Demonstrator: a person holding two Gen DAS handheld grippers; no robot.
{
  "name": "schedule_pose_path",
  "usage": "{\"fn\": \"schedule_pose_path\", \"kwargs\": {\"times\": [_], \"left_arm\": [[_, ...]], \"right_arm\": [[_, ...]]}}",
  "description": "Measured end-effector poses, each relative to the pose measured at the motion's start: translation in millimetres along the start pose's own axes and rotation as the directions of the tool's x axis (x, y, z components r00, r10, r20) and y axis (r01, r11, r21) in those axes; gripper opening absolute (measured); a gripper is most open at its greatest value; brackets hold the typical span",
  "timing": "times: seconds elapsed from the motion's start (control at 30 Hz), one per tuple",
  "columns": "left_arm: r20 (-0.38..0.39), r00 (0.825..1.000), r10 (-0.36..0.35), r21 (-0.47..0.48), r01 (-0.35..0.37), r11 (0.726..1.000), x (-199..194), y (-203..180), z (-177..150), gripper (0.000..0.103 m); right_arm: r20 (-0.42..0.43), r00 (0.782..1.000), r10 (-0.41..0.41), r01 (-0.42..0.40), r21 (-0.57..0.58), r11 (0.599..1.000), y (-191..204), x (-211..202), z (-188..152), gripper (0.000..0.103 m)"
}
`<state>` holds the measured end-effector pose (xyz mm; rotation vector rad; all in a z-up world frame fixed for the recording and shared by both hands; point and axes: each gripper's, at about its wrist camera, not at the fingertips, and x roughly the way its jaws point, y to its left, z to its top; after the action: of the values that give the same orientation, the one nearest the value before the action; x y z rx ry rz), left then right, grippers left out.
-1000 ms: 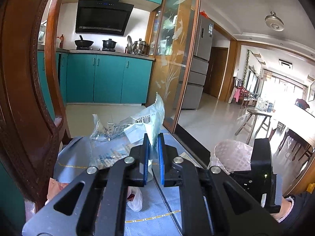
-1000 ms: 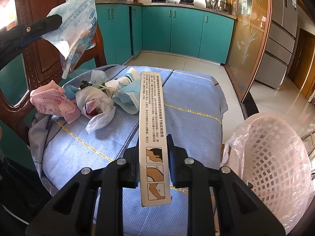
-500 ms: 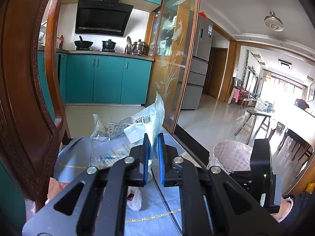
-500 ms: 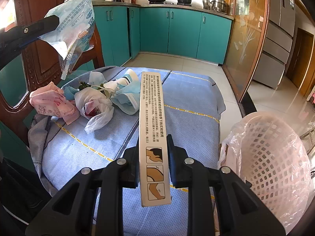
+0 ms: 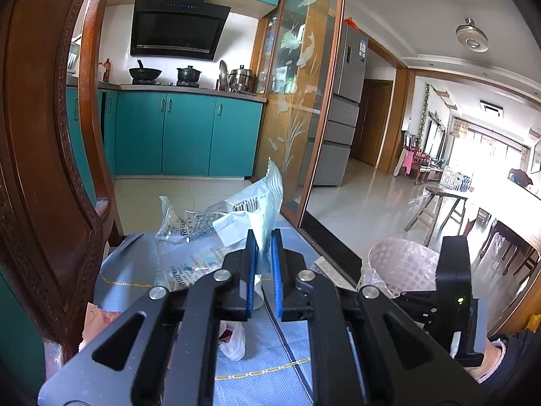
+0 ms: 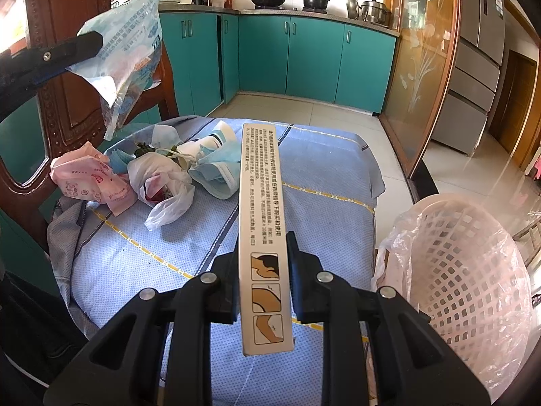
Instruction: Collect trash
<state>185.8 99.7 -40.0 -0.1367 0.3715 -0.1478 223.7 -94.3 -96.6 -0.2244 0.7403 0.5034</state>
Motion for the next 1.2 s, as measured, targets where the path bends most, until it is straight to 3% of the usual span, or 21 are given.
{"fn": "schedule_pose_path", "kwargs": {"times": [1.2], "left_arm": [[-0.012, 1.0, 0.021, 0.003, -0.021, 1.0, 5.0, -1.0, -1.2, 0.01]], "right_arm": [[0.031, 1.0, 0.003, -0.003, 0.005, 1.0, 2.3, -7.2, 2.2, 0.023]]}}
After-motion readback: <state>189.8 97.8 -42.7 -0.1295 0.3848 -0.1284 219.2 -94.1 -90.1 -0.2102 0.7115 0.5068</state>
